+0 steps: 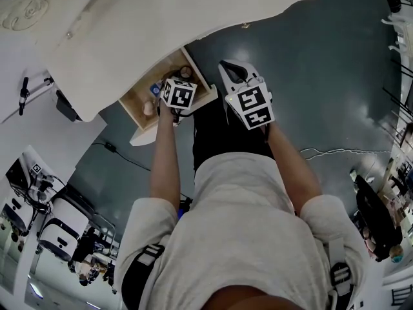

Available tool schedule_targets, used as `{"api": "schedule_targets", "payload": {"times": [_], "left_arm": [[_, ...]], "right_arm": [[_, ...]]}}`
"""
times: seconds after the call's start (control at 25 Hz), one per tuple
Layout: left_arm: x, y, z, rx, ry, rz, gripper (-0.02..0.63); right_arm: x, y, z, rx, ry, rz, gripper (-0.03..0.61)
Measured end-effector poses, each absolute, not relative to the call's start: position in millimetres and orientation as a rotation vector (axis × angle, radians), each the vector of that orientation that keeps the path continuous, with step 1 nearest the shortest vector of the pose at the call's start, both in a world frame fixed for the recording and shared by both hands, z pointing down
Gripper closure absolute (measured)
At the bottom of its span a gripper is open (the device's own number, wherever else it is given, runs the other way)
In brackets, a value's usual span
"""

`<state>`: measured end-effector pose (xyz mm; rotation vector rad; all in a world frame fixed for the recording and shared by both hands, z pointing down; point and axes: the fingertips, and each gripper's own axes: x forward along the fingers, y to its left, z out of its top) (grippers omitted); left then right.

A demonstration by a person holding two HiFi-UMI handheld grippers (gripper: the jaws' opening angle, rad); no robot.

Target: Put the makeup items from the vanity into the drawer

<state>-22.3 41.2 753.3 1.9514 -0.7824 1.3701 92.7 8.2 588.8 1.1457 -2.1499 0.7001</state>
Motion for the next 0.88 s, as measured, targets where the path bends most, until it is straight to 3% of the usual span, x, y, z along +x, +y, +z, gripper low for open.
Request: {"api": "schedule_targets", "payload": {"times": [0.48,0.68,0.88], "left_arm": [[-21,31,695,2.018,-1.031,1.373,0.412],[2,13,627,2.189,-1.312,1.237,0.583],[51,11,549,2.260,-1.535,0.937,0.606]], "right_arm": [[114,13,563,1.175,-2.207,0.661,0.565],[127,16,543,1.214,-2.240,0.634,0.565],[159,19,505,1.301,-2.290,0.577,0.565]]}}
